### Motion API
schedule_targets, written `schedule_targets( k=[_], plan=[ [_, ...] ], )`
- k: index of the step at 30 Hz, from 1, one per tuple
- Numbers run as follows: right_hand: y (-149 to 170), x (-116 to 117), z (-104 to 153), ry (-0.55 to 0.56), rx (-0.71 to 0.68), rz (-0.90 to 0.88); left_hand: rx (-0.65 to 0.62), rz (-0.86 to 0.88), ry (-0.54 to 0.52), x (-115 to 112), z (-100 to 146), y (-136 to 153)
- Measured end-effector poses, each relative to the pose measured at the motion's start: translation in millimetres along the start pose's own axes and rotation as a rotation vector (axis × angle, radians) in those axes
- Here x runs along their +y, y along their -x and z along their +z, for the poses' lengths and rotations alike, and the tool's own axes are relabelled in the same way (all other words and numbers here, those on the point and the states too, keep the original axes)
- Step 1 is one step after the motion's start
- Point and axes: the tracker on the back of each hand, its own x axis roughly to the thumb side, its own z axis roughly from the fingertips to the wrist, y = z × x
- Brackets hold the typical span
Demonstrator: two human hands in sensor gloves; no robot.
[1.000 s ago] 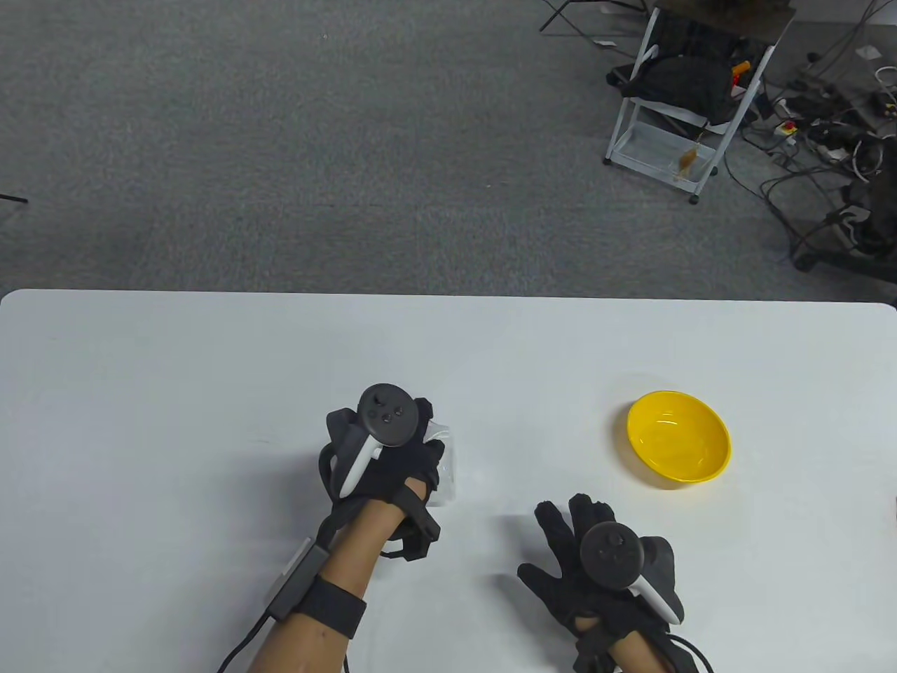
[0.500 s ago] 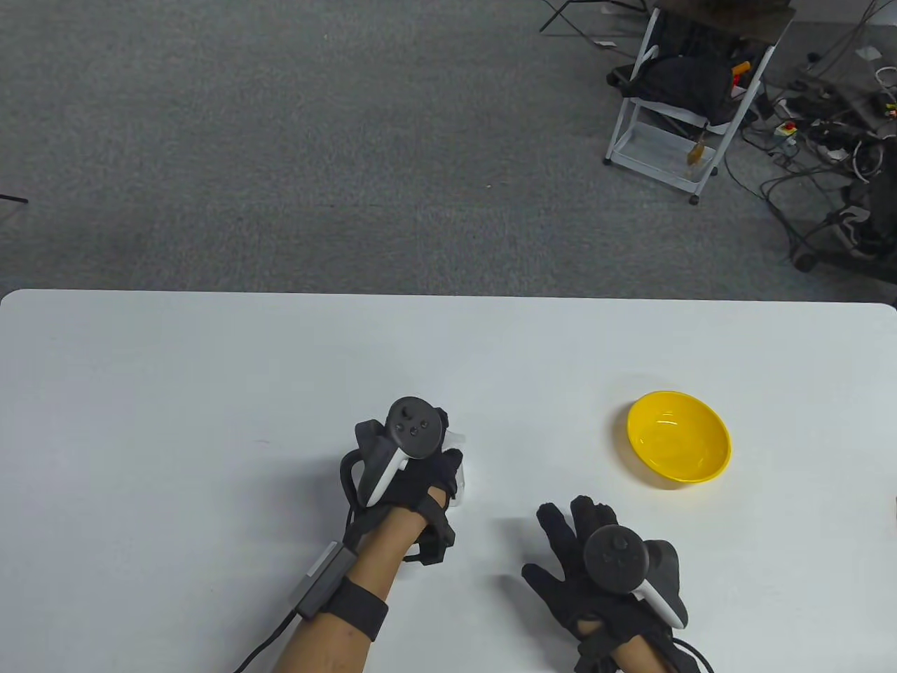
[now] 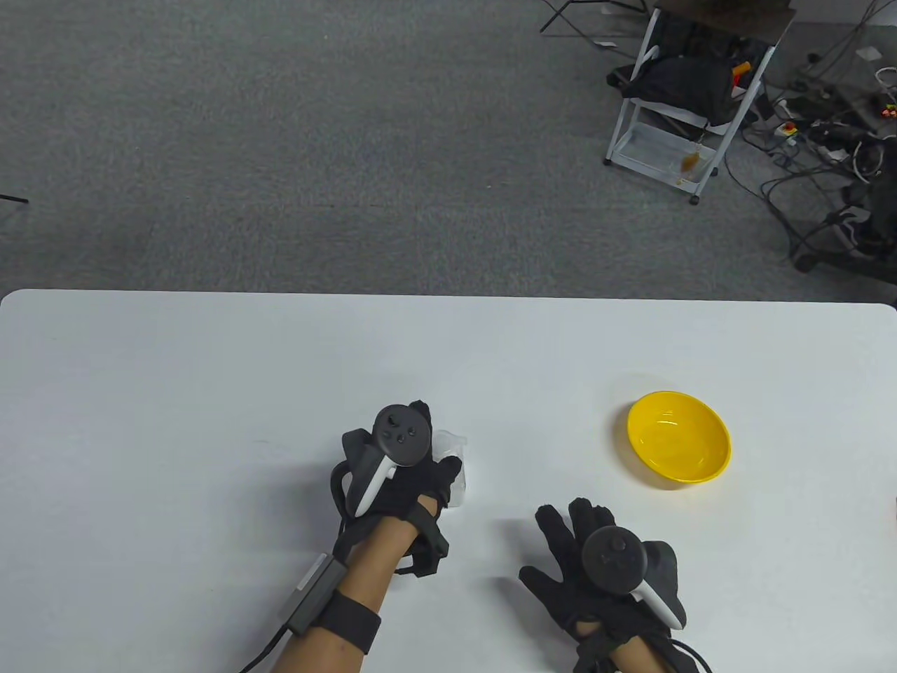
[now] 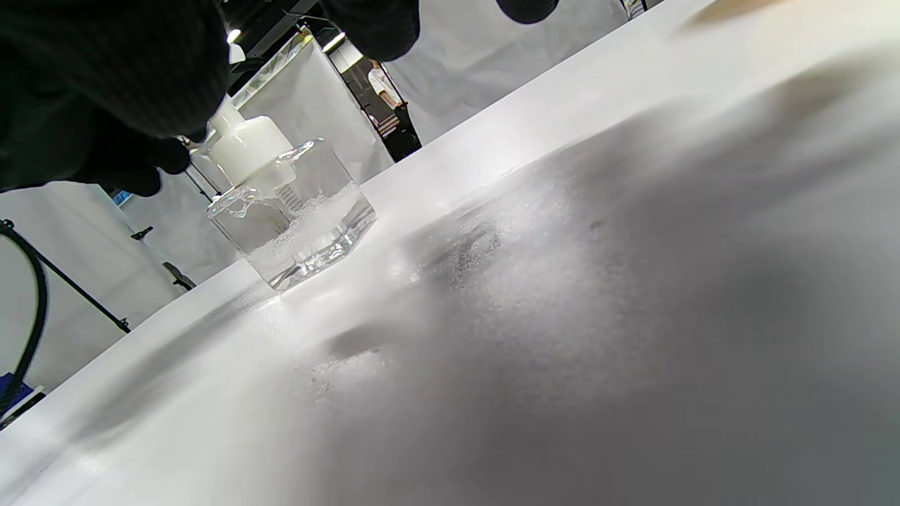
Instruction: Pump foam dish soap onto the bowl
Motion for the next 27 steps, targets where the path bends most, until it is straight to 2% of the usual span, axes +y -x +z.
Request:
schedule_targets(
  k=[3,6,9,11,15,16,17,20,23,25,27],
  plan=[
    [-0.7,0.9,-0.4,0.003,0.002,0.002,-0.07,-0.082,-0.049,5.0,22.5,12.2],
    [-1.1,0.9,-0.8,0.022,0.004,0.003,-0.121,-0.139,0.01,-2.4,48.5,24.0],
    [-1.4,0.8,-0.5,0.048,0.0,0.007,-0.148,-0.169,0.06,-22.9,75.6,38.6],
    [-1.7,1.6,-1.1,0.055,-0.001,0.009,-0.144,-0.205,0.105,-37.9,85.1,47.3],
    [-3.6,6.6,-3.1,0.05,-0.001,0.032,-0.148,-0.257,0.096,-60.0,89.0,61.8],
    [-4.6,8.2,-3.8,0.045,0.0,0.035,-0.138,-0.279,0.122,-61.9,87.1,63.4],
    [-5.8,9.4,-4.2,0.042,-0.001,0.037,-0.133,-0.289,0.145,-60.3,85.8,64.3],
    [-9.3,12.6,-5.7,0.035,-0.007,0.046,-0.15,-0.234,0.103,-53.0,83.4,65.9],
    [-11.1,12.7,-8.2,0.028,-0.01,0.039,-0.139,-0.222,0.127,-50.3,80.8,70.3],
    [-10.6,5.9,-9.7,0.05,-0.011,0.011,-0.132,-0.228,0.131,-50.0,79.8,74.0],
    [-3.2,-14.7,-10.1,0.12,0.007,-0.059,-0.126,-0.237,0.13,-47.7,79.6,78.3]
  ],
)
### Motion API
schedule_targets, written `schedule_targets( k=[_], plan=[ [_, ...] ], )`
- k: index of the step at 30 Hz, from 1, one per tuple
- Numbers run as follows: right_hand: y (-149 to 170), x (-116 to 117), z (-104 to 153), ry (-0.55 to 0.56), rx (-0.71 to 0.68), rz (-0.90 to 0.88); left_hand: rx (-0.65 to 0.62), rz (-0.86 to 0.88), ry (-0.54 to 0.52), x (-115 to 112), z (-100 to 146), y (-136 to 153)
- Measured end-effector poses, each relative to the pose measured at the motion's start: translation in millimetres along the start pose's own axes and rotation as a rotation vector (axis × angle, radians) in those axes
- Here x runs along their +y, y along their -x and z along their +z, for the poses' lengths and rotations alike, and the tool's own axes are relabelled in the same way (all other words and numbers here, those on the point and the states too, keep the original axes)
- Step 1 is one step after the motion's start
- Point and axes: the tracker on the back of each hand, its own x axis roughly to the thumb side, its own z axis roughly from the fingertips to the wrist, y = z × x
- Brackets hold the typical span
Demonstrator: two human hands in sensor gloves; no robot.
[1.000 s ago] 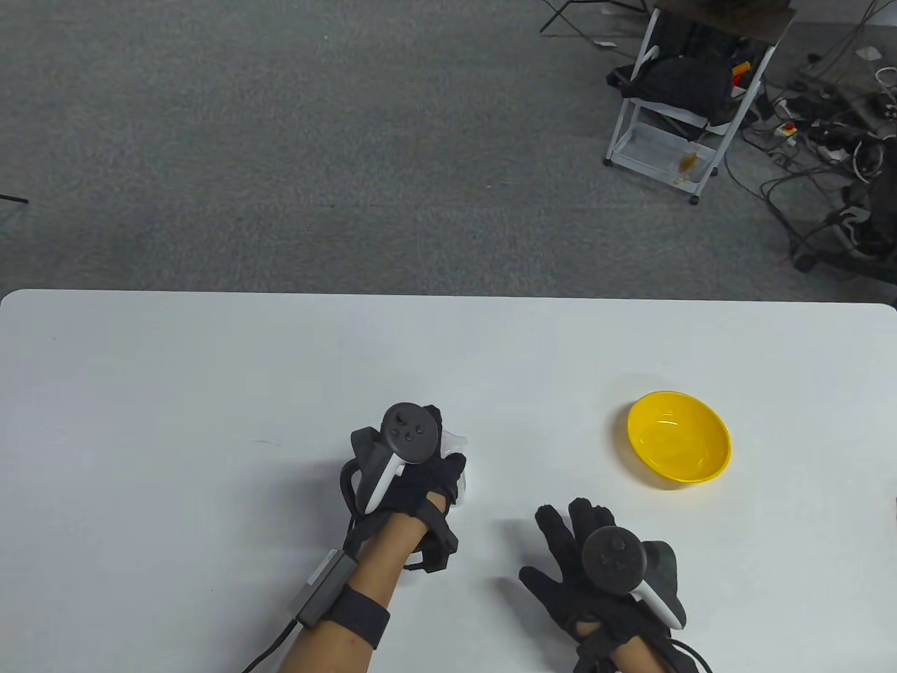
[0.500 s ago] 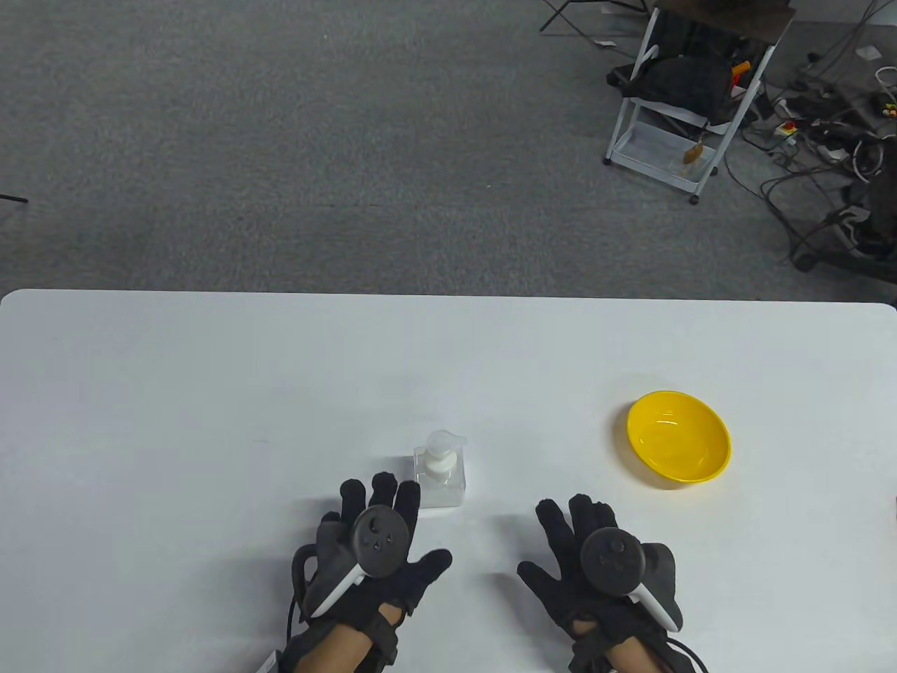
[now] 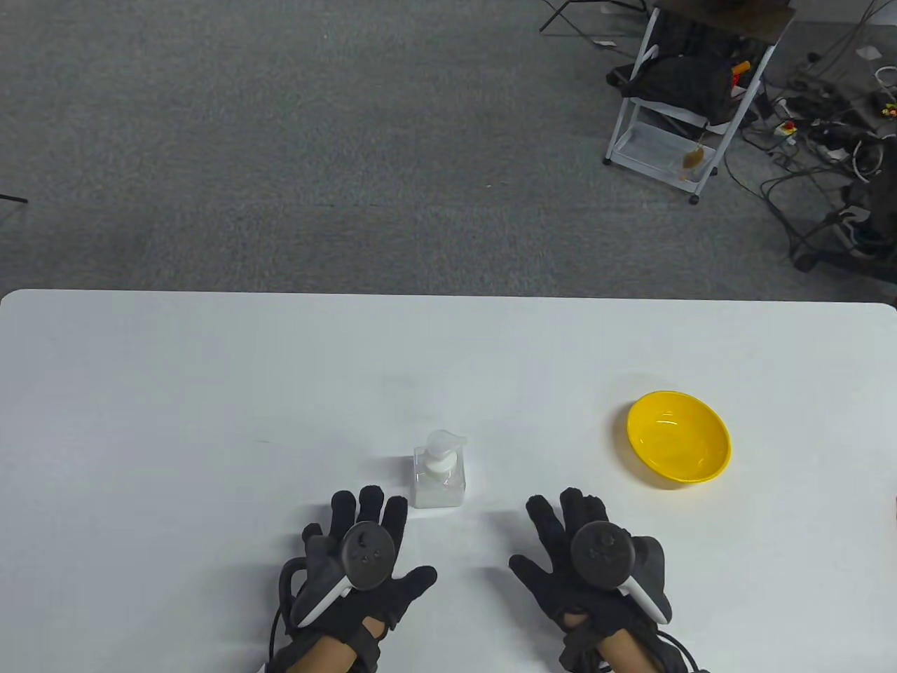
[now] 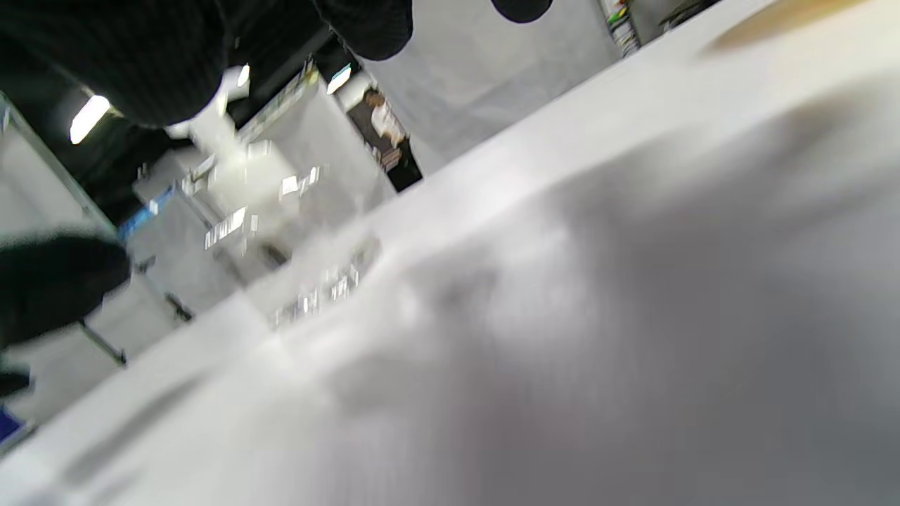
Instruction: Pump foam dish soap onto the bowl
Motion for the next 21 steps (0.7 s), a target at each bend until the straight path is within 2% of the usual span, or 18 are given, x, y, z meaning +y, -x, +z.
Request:
schedule_targets(
  k=[3,5,6,7,9,10,13,16,21],
  plan=[
    [13.7,-27.9,-5.2,0.1,0.059,-0.099,0.006,0.016,0.0,1.0,0.3,4.2],
    [35.3,-63.4,-16.8,0.199,0.158,-0.158,0.007,0.015,0.007,1.0,0.3,6.2],
    [40.6,-70.7,-19.7,0.216,0.182,-0.153,0.007,0.013,0.007,0.8,0.5,6.6],
    [55.9,-88.7,-26.6,0.271,0.245,-0.128,0.007,0.009,0.005,0.2,0.8,7.3],
    [74.1,-104.7,-35.0,0.309,0.314,-0.126,0.005,0.006,0.012,-1.0,0.9,8.1],
    [92.8,-116.1,-42.2,0.304,0.388,-0.146,0.003,0.008,0.017,-1.3,1.2,8.2],
    [129.4,-130.0,-53.7,0.29,0.531,-0.222,-0.007,0.023,0.014,1.1,2.8,7.5],
    [156.2,-134.1,-62.5,0.29,0.645,-0.237,-0.013,0.05,0.014,2.7,5.3,7.3],
    [183.4,-134.1,-72.3,0.327,0.8,-0.241,-0.011,0.061,0.014,2.1,9.8,7.0]
  ],
)
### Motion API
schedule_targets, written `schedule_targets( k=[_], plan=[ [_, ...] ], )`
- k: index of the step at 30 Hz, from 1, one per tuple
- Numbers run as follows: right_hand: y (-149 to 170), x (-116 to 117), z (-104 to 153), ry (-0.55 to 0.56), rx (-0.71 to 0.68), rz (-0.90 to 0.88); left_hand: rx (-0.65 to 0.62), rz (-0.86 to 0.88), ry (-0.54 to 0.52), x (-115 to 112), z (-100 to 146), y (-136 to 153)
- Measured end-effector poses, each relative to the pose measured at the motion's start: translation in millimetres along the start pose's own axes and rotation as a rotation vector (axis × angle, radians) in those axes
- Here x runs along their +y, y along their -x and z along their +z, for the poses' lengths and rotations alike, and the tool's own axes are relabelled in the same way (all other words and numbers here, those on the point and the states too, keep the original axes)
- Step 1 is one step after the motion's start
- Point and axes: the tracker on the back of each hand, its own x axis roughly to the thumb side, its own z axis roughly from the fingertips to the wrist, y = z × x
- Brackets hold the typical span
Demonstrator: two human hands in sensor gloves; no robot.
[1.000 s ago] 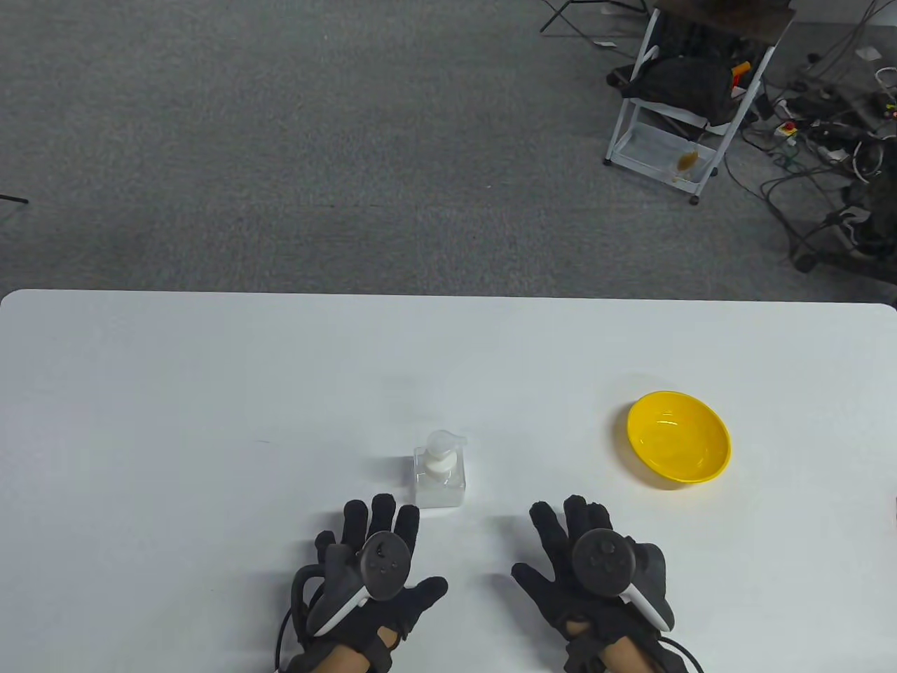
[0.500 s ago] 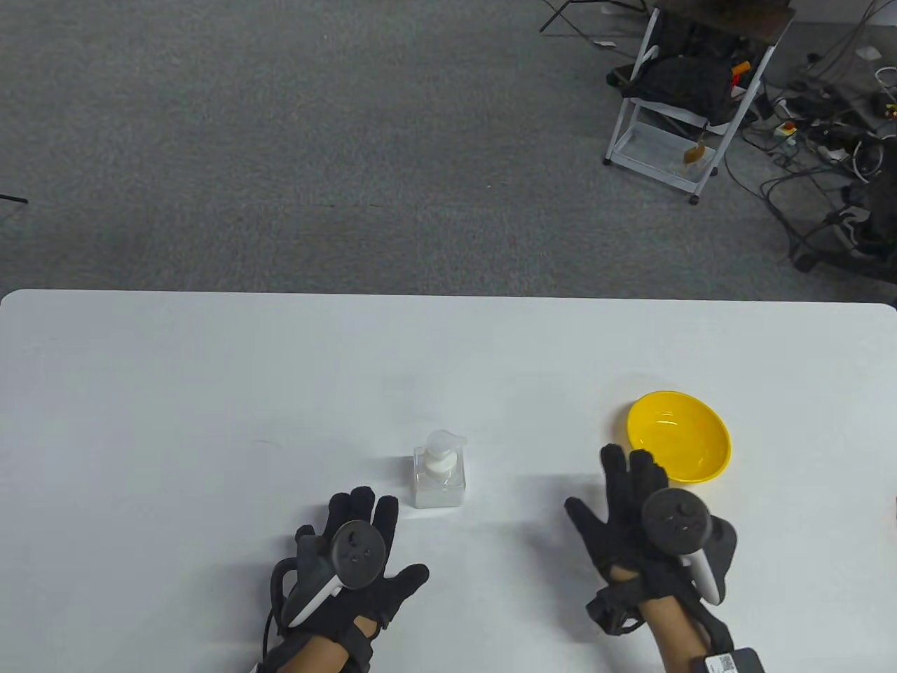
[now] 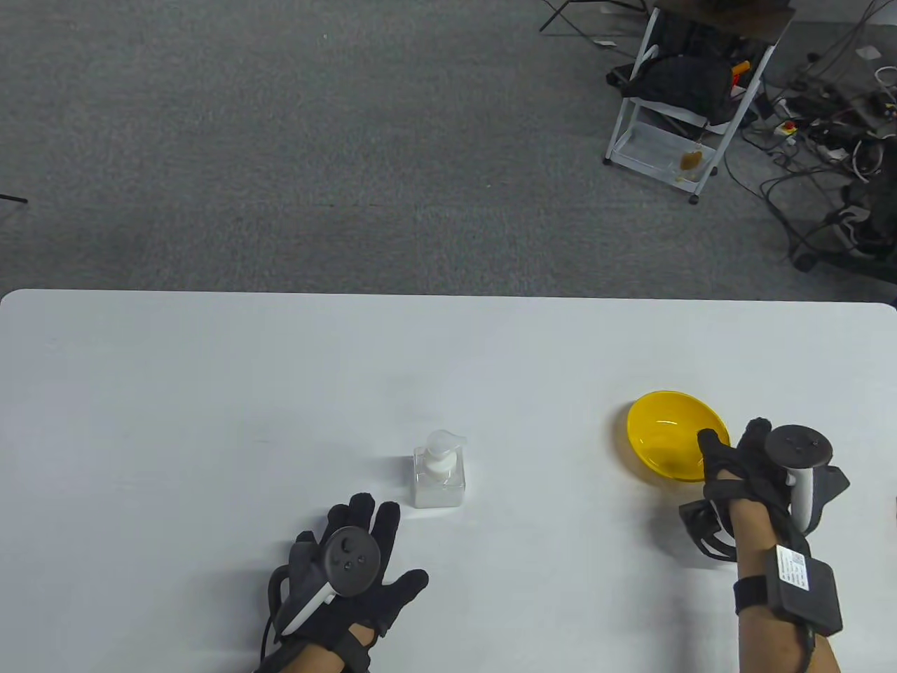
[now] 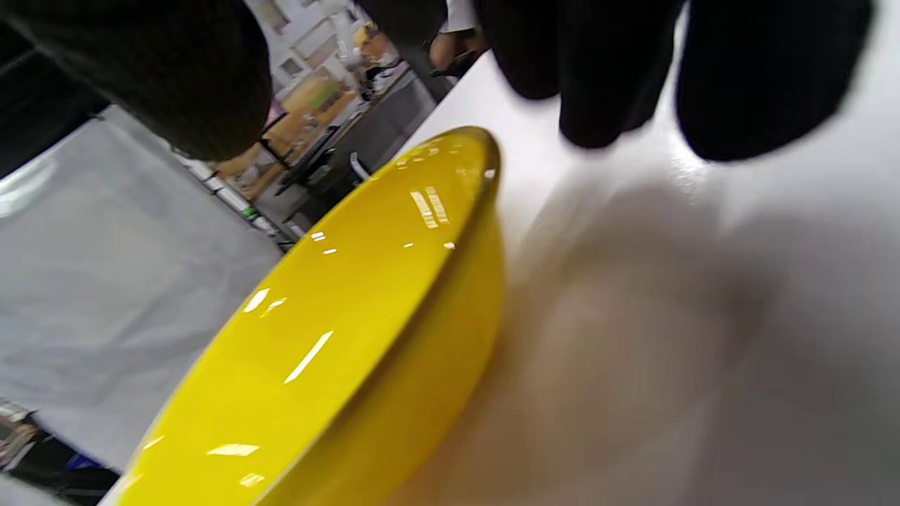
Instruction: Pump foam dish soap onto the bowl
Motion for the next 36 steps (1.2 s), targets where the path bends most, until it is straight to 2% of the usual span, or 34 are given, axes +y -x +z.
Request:
schedule_targets(
  k=[6,9,16,21,29,36],
  plan=[
    [13.7,10.5,-18.0,-0.06,0.108,-0.081,0.017,-0.005,-0.008,0.0,0.6,3.5],
    [16.1,15.0,-20.9,-0.084,0.115,-0.087,0.019,-0.004,-0.003,-0.3,0.1,4.2],
    [24.7,35.4,-15.3,-0.15,0.098,-0.246,0.023,-0.005,0.007,-0.5,0.3,3.6],
    [8.8,52.0,8.9,-0.159,0.027,-0.29,0.018,-0.001,0.006,-1.8,-0.1,3.3],
    [-35.7,90.1,73.3,-0.202,-0.159,-0.241,0.003,0.012,-0.002,-0.3,2.6,0.8],
    [-63.8,122.7,119.7,-0.29,-0.27,-0.205,-0.023,0.1,-0.068,24.7,-1.2,-10.4]
  ],
)
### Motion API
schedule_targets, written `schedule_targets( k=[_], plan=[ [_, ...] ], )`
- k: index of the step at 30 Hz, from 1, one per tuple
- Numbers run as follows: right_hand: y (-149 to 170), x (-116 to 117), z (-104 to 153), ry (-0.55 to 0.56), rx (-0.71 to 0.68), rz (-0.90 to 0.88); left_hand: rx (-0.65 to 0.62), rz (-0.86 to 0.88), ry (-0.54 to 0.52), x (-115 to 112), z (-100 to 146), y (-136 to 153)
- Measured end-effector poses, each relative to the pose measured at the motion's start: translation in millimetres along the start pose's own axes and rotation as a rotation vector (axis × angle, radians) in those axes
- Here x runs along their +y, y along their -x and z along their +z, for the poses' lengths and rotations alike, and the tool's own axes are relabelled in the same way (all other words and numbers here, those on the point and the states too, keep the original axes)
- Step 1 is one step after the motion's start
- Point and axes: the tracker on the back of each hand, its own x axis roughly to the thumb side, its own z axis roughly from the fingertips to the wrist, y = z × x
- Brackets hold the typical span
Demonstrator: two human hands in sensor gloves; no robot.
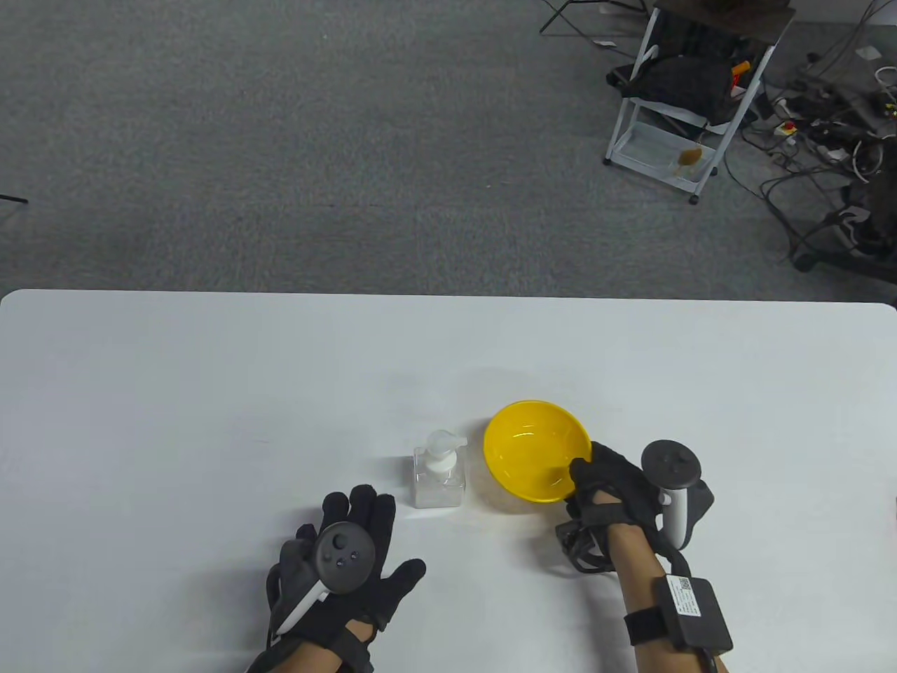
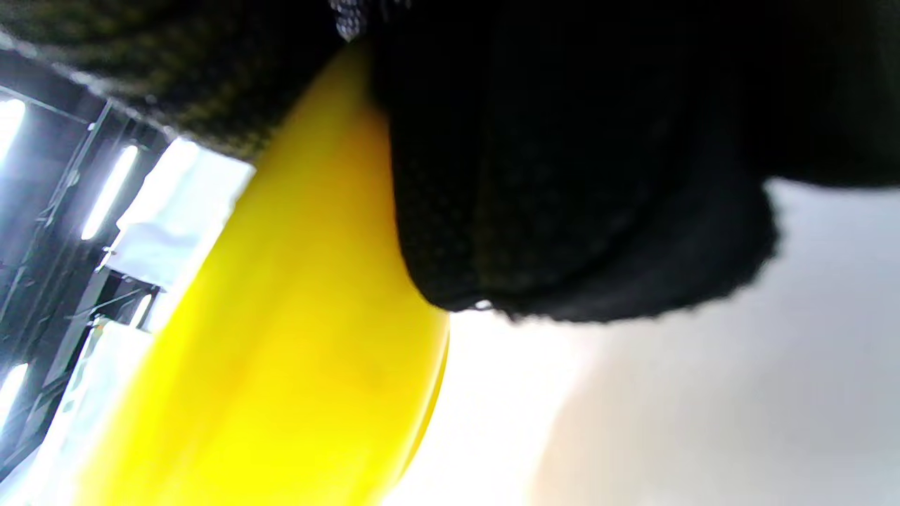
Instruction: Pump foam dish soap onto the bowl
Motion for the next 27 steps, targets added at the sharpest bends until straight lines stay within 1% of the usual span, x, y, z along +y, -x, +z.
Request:
schedule_targets(
  k=[2,4,6,9,11,14,16,19,21,23,27],
  plan=[
    [-6.5,4.9,3.3,-0.032,-0.036,0.011,-0.003,0.013,-0.03,8.3,-7.2,-7.5],
    [-10.2,5.5,5.4,-0.048,-0.055,0.006,-0.017,-0.03,-0.057,20.0,-18.8,-16.2],
    [-12.9,3.8,6.9,-0.065,-0.063,-0.01,-0.008,-0.03,-0.065,31.6,-35.8,-24.2],
    [-16.0,2.2,9.2,-0.08,-0.077,-0.01,0.001,-0.004,-0.039,45.9,-59.6,-40.9],
    [-17.1,2.1,9.5,-0.081,-0.078,-0.01,0.0,0.01,-0.023,50.3,-74.6,-51.6],
    [-17.4,2.9,7.9,-0.084,-0.08,-0.002,0.043,-0.038,0.012,51.3,-100.6,-59.2],
    [-16.8,4.7,8.1,-0.096,-0.081,-0.005,0.096,0.005,0.061,50.3,-121.3,-60.2],
    [-18.4,6.6,10.2,-0.099,-0.083,-0.018,0.133,0.067,0.088,44.2,-143.5,-59.0],
    [-21.3,7.0,11.5,-0.104,-0.092,-0.025,0.149,0.072,0.116,38.3,-153.2,-56.9],
    [-22.3,6.9,12.8,-0.111,-0.096,-0.028,0.146,0.119,0.118,32.3,-158.5,-55.4],
    [-22.0,7.7,13.1,-0.109,-0.099,-0.028,0.132,0.157,0.129,27.5,-163.0,-53.4]
  ],
)
